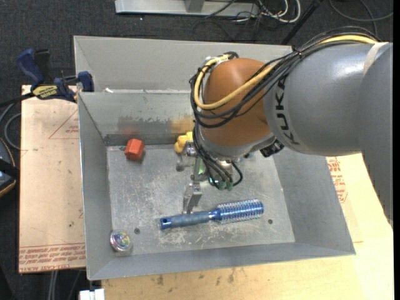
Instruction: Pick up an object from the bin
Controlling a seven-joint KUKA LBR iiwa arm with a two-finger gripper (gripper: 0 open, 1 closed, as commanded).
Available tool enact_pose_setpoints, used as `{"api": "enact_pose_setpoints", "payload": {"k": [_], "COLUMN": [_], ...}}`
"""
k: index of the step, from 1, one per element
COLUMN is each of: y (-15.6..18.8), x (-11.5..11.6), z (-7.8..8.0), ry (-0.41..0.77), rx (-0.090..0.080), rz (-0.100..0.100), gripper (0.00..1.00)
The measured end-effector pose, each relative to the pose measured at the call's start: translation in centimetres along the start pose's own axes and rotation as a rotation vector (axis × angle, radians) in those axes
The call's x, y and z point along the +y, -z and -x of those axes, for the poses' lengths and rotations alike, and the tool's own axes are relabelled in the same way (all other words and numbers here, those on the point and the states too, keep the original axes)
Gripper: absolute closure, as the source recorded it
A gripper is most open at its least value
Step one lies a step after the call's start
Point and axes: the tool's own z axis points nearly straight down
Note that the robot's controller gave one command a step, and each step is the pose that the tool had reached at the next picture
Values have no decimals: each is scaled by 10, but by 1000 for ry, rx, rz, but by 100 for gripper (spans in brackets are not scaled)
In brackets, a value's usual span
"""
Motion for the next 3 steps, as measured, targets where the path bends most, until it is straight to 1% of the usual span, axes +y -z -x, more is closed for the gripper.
{"api": "enact_pose_setpoints", "payload": {"k": [1, 2, 3], "y": [-102, -99, -9], "x": [-40, -40, -22], "z": [-52, -50, -56], "ry": [-103, -103, -114], "rx": [-14, -17, -14], "rz": [4, 5, 3], "gripper": [0, 100, 100]}}
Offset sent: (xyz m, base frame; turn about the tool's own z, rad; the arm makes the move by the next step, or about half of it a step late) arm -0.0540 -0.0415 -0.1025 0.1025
